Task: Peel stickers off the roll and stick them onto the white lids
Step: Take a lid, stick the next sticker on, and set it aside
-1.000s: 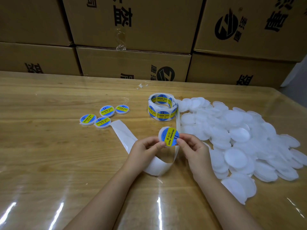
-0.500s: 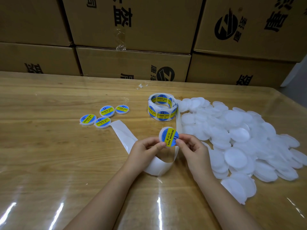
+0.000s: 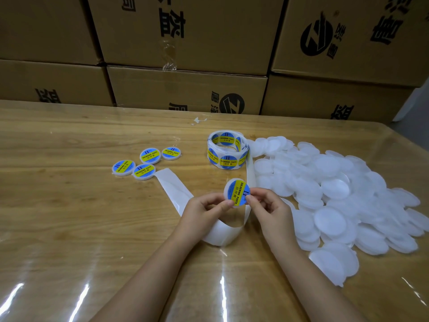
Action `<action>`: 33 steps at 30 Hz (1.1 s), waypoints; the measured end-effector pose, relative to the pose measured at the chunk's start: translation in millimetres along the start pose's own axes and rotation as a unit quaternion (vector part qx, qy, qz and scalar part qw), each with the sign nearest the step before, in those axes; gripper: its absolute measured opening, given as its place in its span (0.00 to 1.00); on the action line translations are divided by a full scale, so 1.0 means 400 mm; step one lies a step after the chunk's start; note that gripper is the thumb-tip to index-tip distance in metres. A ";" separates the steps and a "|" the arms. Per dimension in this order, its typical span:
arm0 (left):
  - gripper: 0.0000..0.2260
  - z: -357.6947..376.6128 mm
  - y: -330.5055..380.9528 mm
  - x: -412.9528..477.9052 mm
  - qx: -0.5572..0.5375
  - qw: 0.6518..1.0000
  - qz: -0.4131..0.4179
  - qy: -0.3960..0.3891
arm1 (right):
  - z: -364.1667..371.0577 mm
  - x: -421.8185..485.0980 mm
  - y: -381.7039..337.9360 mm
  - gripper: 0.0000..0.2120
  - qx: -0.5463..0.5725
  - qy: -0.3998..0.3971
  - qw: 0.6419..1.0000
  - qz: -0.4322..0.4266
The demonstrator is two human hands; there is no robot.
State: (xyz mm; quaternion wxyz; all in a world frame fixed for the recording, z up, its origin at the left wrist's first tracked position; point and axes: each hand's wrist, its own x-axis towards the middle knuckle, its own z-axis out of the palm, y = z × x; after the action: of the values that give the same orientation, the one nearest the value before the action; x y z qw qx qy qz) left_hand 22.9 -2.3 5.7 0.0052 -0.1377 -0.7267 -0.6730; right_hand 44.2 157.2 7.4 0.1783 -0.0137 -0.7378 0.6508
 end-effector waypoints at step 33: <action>0.11 0.017 -0.001 -0.014 0.299 0.920 0.242 0.071 | 0.005 -0.006 0.000 0.09 -0.055 0.010 0.998 -0.015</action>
State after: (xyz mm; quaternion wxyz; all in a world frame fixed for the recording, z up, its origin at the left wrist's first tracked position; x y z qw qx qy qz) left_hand 29.6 3.4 3.5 0.2605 -0.2537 -0.8361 -0.4107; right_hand 45.8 154.9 6.5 0.1946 -0.0185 -0.7706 0.6067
